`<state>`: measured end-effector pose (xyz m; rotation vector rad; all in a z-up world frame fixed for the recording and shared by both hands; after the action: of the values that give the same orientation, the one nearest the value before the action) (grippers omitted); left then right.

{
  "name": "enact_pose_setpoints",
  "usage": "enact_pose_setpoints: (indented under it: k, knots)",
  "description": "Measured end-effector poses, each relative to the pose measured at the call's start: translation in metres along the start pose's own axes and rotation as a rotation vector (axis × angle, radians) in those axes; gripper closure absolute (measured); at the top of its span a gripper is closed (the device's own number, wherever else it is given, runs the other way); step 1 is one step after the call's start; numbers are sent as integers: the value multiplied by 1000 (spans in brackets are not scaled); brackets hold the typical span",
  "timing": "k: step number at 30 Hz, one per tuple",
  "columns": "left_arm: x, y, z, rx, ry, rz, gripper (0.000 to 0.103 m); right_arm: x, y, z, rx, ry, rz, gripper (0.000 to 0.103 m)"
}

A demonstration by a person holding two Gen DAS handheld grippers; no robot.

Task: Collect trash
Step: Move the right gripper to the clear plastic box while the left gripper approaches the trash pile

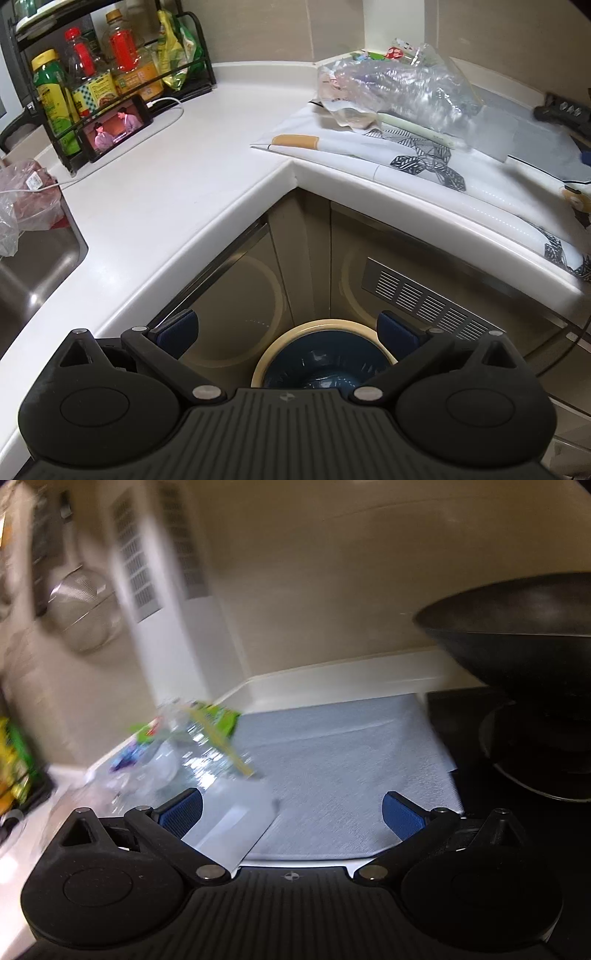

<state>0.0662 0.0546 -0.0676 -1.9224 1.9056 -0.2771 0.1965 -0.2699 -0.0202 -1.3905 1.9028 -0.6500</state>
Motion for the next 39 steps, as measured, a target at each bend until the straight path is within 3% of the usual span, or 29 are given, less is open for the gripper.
enact_pose_setpoints:
  k: [3, 6, 13, 16, 19, 24, 30, 33, 39]
  knots:
    - [-2, 1, -3, 6, -11, 1, 0, -26, 17, 5, -37, -23, -97, 0]
    - [-7, 2, -4, 2, -21, -14, 0, -53, 26, 16, -52, 17, -185, 0]
    - [-12, 4, -3, -9, -30, -27, 0, -90, 2, 58, -53, 86, -203, 0]
    - [-14, 4, -3, -10, -30, -37, 0, -81, -3, 69, -85, 170, -163, 0]
    - [-16, 2, -1, -12, -29, -44, 0, -53, 0, 60, -104, 159, -86, 0]
    - [-12, -10, -4, 23, -41, -53, 0, -6, -5, 43, -64, 254, -56, 0]
    - [10, -51, -15, 134, -17, -22, 0, 1, -11, 73, -204, 113, -140, 0]
    - [27, -77, -12, 156, -15, 22, 0, -4, -11, 88, -253, 141, -196, 0]
    - [62, -122, 9, 146, 131, 50, 0, -9, -11, 91, -255, 137, -212, 0]
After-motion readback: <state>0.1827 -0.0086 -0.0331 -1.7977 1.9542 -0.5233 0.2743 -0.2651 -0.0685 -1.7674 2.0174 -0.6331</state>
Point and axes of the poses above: each gripper's, at about its wrist camera, not at the fingertips, and z roughly the way its jaws point, x to its right, y to its underside, the point moved 4 cm from there along z, roughly the way its jaws point, and after that the axes turned 14 degrees about -x, right-handed, at the moved point
